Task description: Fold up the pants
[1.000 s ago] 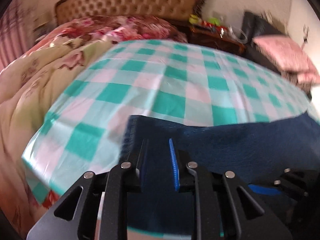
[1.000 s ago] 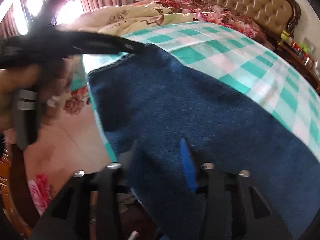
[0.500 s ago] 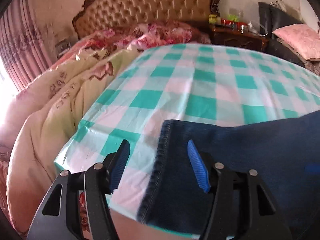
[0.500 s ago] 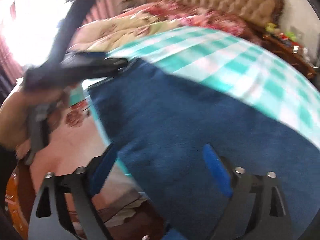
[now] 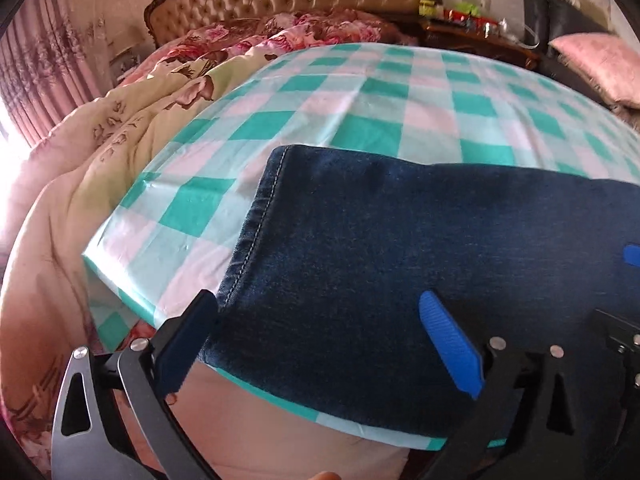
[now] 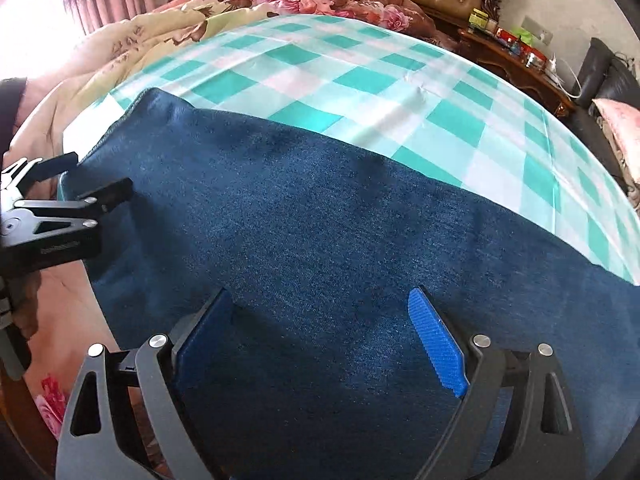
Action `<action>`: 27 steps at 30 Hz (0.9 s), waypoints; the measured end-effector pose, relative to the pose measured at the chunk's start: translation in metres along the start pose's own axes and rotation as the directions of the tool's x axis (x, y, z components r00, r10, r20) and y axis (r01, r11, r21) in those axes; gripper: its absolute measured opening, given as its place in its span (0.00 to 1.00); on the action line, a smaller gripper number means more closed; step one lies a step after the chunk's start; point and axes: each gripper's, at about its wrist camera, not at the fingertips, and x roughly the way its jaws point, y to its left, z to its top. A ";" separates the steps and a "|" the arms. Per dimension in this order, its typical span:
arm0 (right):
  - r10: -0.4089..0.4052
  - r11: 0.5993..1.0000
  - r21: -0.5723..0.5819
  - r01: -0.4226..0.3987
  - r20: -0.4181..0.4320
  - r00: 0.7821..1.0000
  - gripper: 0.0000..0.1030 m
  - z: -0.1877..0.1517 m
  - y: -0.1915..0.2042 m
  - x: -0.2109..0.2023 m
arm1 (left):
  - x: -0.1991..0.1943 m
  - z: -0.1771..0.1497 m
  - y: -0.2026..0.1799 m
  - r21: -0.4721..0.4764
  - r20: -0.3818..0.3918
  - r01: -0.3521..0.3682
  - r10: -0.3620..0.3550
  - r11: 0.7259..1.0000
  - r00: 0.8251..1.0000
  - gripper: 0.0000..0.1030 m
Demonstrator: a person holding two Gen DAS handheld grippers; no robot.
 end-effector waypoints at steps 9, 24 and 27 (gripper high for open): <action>0.005 0.999 0.032 -0.006 0.029 1.000 0.85 -0.006 -0.001 -0.003 | 0.000 -0.003 0.002 0.012 0.018 -0.005 0.005 1.000 1.000 0.99; 0.010 0.999 0.041 -0.018 0.178 0.984 0.69 0.010 -0.028 -0.023 | 0.011 0.015 0.068 -0.087 0.014 0.026 -0.024 0.996 1.000 0.63; -0.013 0.997 0.077 0.000 0.156 0.988 0.46 0.028 -0.051 -0.012 | -0.002 0.017 0.093 -0.185 0.041 0.043 -0.036 0.982 0.998 0.42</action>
